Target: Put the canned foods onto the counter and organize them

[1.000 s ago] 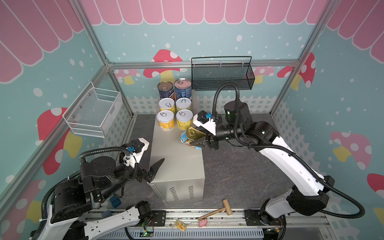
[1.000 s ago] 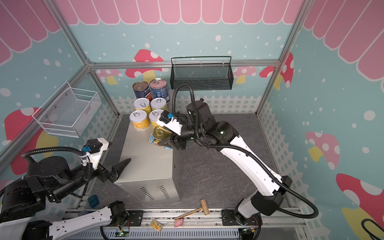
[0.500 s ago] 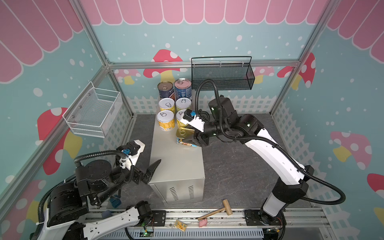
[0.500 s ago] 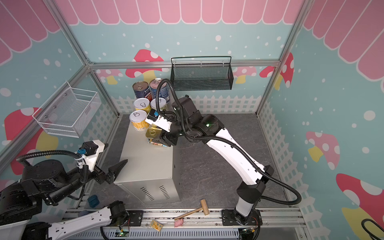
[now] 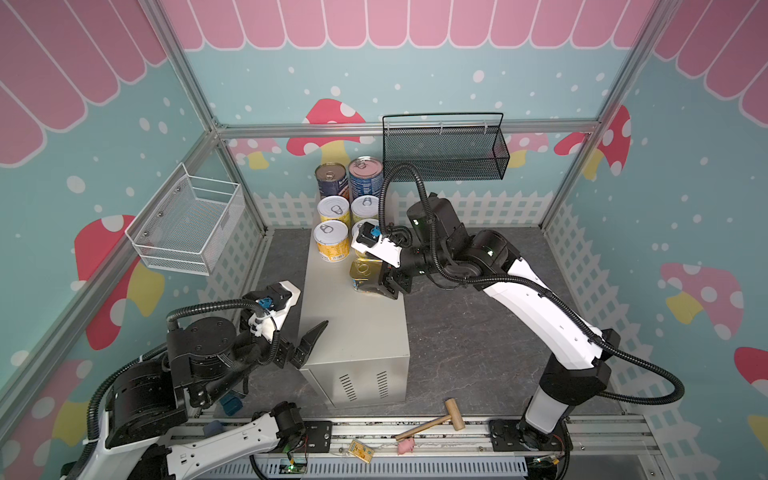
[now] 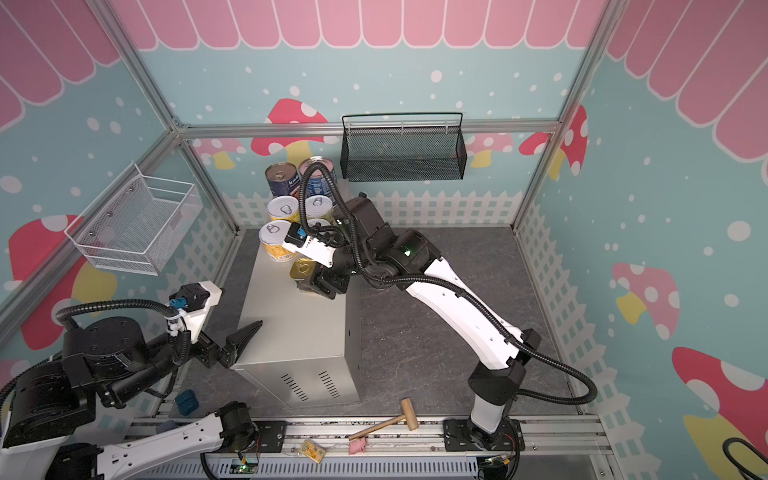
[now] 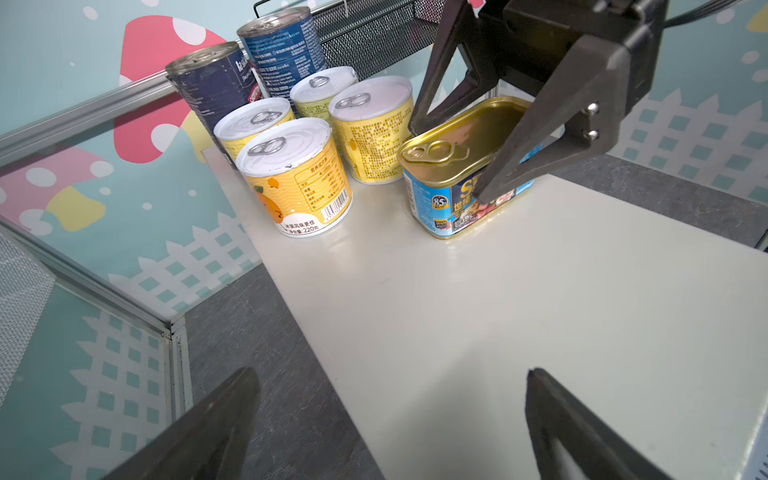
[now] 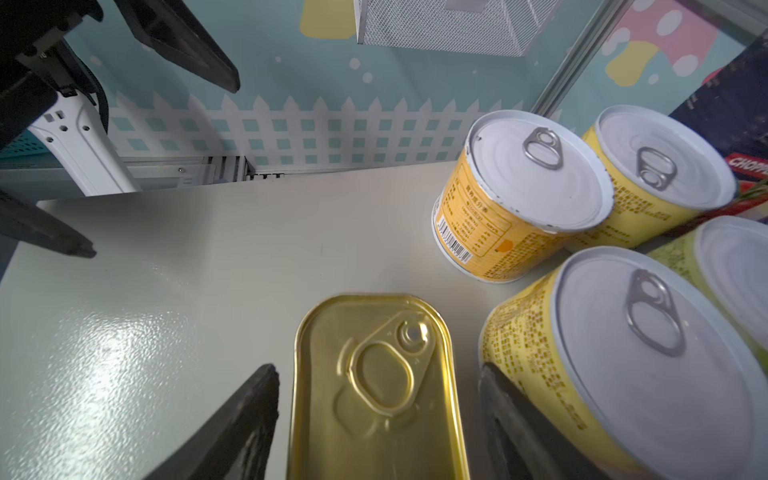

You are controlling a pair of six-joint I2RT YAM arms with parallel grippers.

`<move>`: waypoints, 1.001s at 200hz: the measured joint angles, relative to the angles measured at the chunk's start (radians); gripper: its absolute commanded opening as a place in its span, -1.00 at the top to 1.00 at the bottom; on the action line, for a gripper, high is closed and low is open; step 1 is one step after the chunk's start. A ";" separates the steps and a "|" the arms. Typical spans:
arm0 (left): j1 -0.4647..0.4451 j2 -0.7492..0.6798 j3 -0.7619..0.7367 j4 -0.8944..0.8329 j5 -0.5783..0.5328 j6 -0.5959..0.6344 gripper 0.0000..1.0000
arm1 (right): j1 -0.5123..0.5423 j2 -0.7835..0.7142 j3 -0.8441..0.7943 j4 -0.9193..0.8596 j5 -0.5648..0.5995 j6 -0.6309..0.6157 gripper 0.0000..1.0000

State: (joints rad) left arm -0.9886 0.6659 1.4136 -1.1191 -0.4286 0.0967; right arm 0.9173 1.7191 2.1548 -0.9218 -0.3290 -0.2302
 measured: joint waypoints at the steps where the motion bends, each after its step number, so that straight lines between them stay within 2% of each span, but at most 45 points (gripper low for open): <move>1: 0.000 0.001 0.000 0.001 0.001 0.000 -0.98 | 0.000 -0.002 -0.002 0.001 0.002 0.000 -0.60; 89: 0.000 0.053 -0.073 0.143 0.012 -0.003 -0.99 | 0.000 -0.306 -0.407 0.196 0.127 0.058 -0.66; 148: 0.000 0.114 -0.119 0.230 -0.092 -0.002 -0.98 | -0.001 -0.323 -0.490 0.295 0.181 0.093 -0.63; 200: 0.005 0.115 -0.168 0.300 -0.125 0.008 -0.98 | -0.001 -0.323 -0.535 0.350 0.213 0.115 -0.61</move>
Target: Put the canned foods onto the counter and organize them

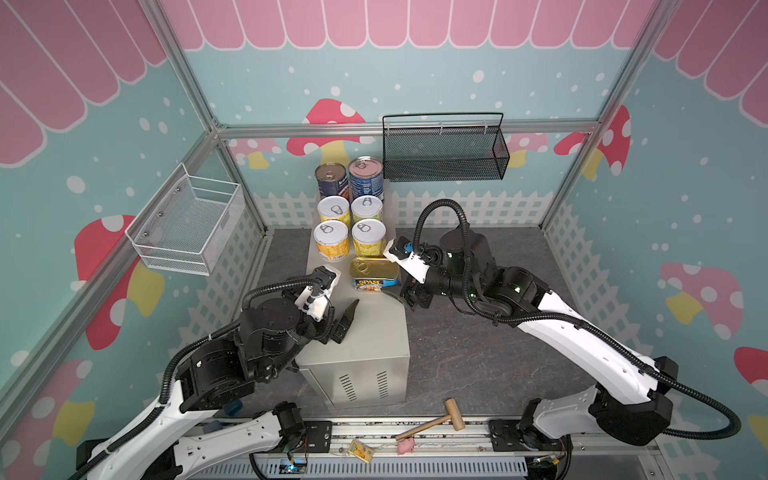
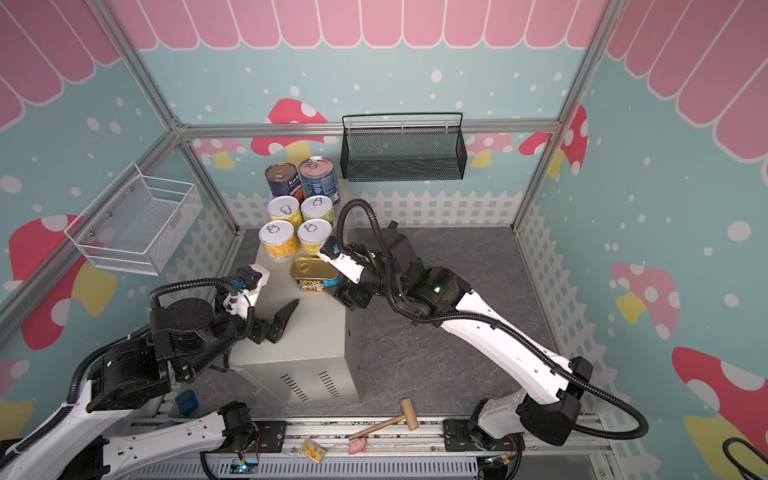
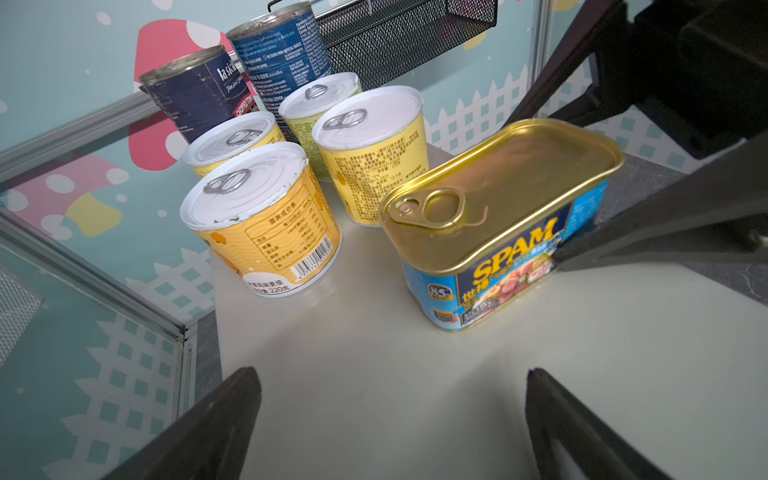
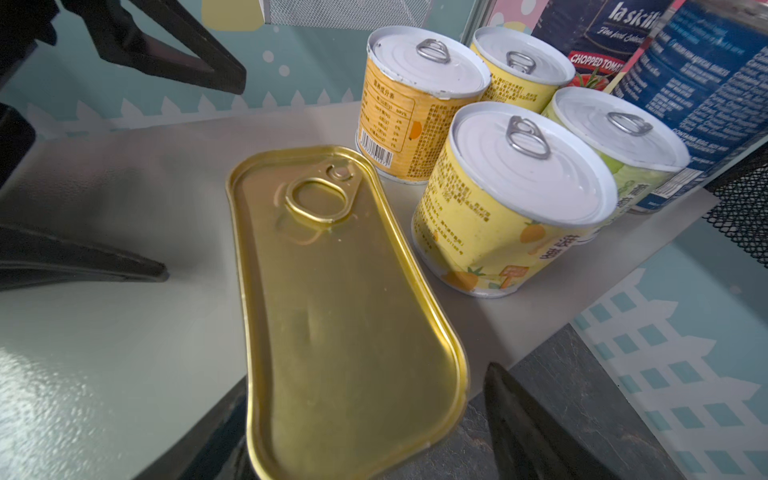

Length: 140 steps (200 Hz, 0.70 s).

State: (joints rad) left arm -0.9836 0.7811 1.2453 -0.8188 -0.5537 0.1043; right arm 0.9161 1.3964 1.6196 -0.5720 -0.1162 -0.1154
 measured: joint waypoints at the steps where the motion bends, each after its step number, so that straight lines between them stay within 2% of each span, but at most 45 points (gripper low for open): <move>1: 0.000 0.000 0.000 0.002 0.000 0.000 -0.98 | 0.000 0.000 -0.001 0.002 0.001 0.002 -0.61; 28: 0.037 0.002 -0.015 0.032 0.008 0.002 -0.98 | -0.002 0.000 -0.012 0.022 0.021 0.013 -0.61; 51: 0.103 0.002 -0.022 0.048 0.043 0.001 -0.98 | -0.006 0.000 -0.017 0.035 0.030 0.019 -0.61; 109: 0.317 0.007 -0.022 0.042 0.294 -0.006 -0.98 | -0.008 0.000 -0.023 0.048 0.033 0.020 -0.61; 140: 0.397 0.019 -0.021 0.039 0.358 -0.023 -0.98 | -0.008 0.000 -0.023 0.049 0.033 0.020 -0.61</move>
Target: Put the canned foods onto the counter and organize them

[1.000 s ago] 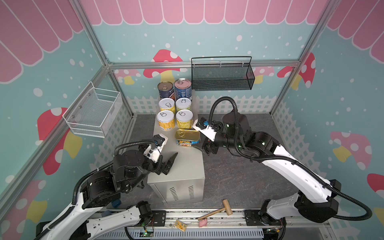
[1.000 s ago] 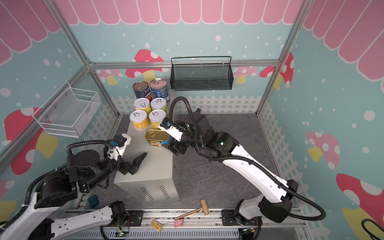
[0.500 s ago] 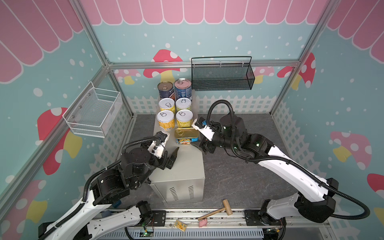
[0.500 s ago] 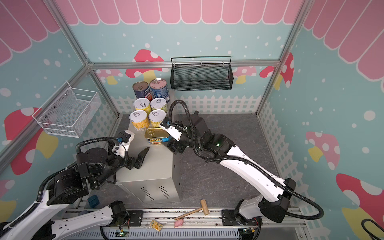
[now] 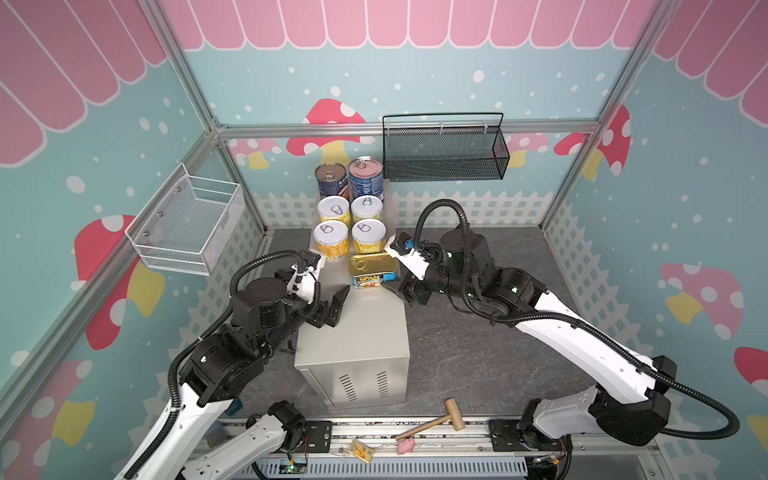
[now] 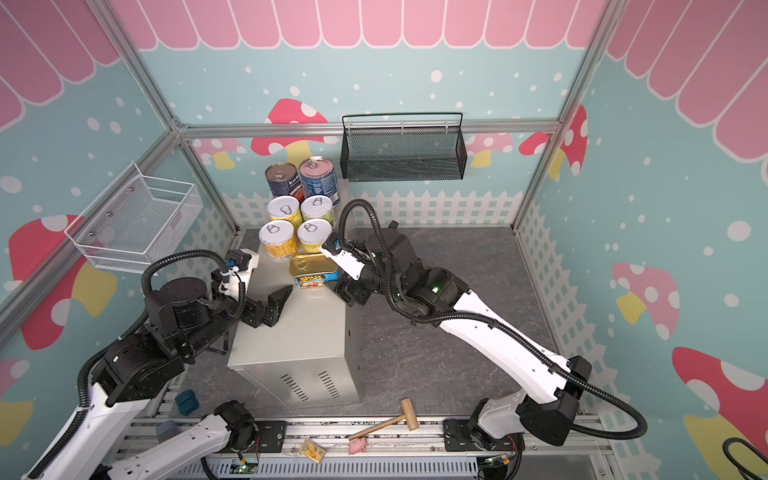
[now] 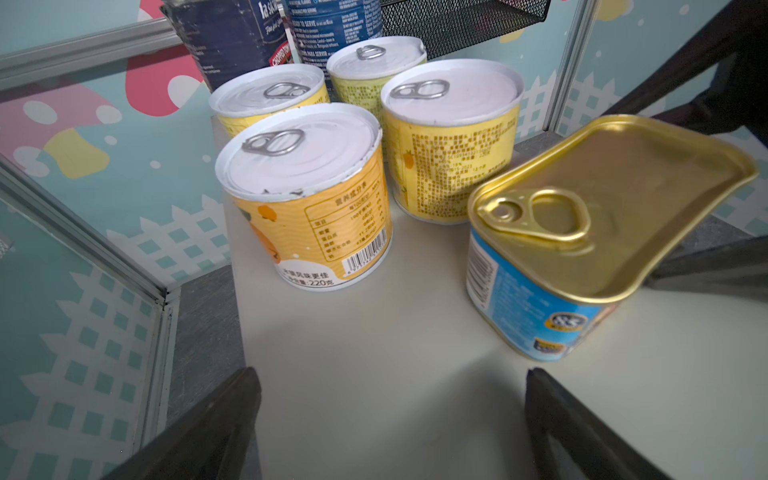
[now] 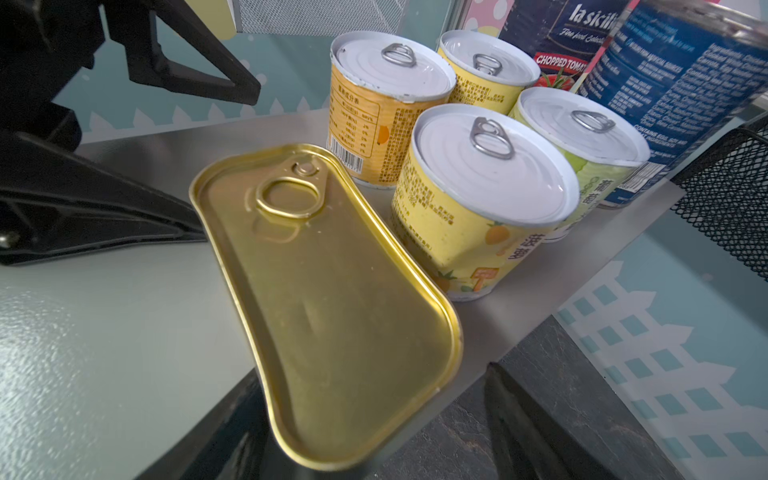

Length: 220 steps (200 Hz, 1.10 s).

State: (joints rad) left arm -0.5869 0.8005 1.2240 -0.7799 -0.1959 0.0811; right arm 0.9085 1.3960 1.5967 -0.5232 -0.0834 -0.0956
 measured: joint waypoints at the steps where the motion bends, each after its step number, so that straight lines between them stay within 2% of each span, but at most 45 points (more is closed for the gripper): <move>1: 0.001 0.000 0.000 0.000 0.001 0.000 -0.98 | 0.000 0.000 0.000 0.000 0.000 0.000 -0.61; 92: 0.093 0.083 0.010 0.060 0.063 -0.045 -0.98 | -0.005 0.000 -0.010 0.007 -0.004 0.000 -0.61; 220: 0.130 0.124 0.010 0.108 0.104 -0.056 -0.98 | -0.012 0.000 -0.019 0.031 -0.006 0.002 -0.57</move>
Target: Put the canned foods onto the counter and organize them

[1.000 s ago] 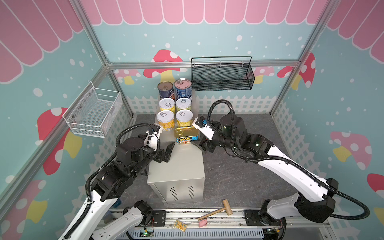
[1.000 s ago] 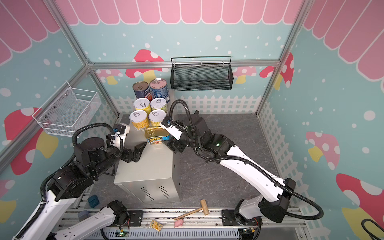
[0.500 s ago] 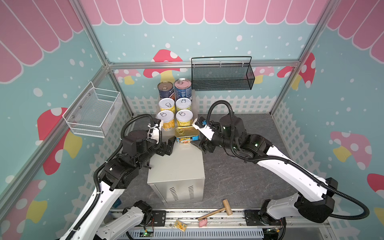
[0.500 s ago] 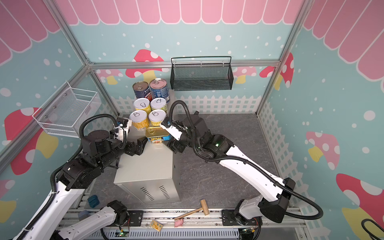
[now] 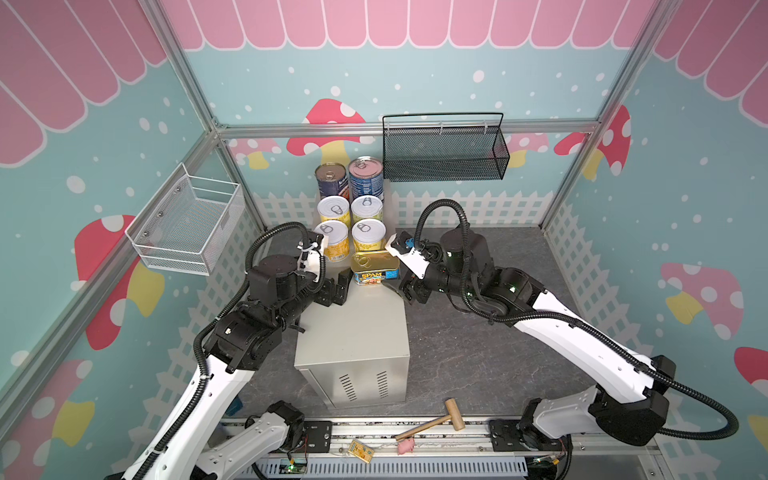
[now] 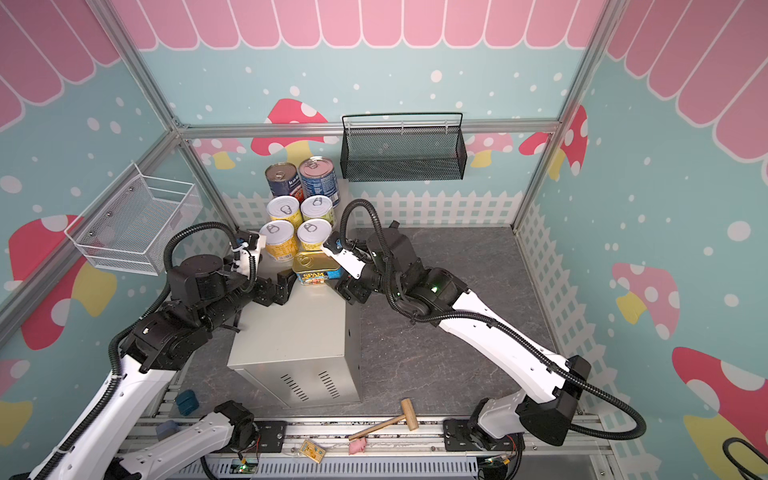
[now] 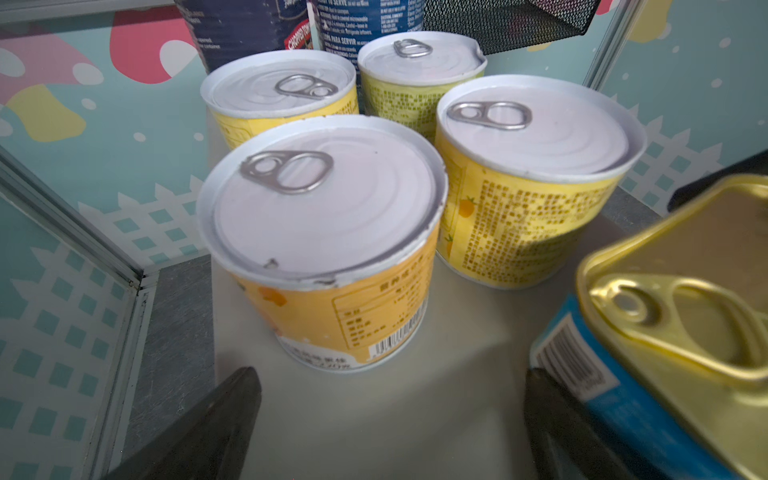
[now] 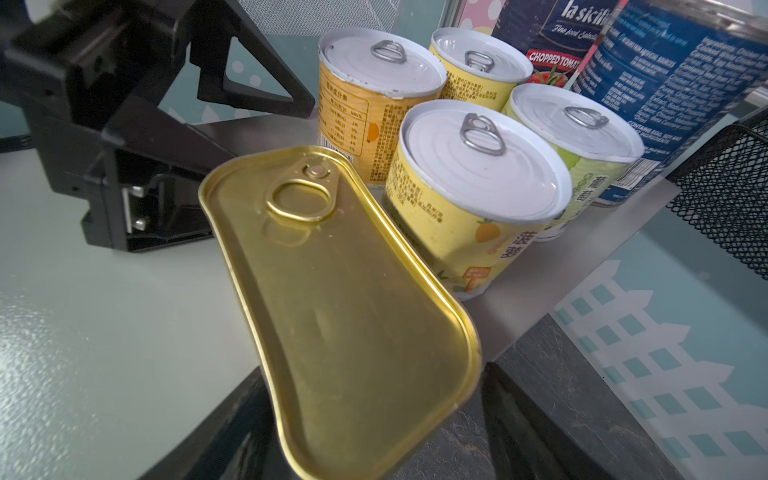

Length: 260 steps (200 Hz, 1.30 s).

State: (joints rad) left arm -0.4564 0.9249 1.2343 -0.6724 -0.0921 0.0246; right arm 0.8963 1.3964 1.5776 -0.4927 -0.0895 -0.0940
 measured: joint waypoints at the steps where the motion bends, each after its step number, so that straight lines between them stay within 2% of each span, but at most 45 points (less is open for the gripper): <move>1: 0.001 0.001 0.000 0.000 0.000 0.000 -0.98 | 0.000 0.000 0.000 0.000 0.000 0.000 -0.57; 67: 0.030 0.017 0.000 0.019 0.022 -0.014 -0.98 | 0.000 0.001 -0.017 0.023 -0.010 0.003 -0.58; 260: 0.037 0.035 -0.001 0.043 0.045 -0.018 -0.98 | -0.001 0.001 -0.071 0.137 -0.042 0.047 -0.59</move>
State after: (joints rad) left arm -0.4198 0.9596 1.2331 -0.6296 -0.0475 0.0071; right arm 0.8955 1.3975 1.5063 -0.3561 -0.1310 -0.0467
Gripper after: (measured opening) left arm 0.992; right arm 0.794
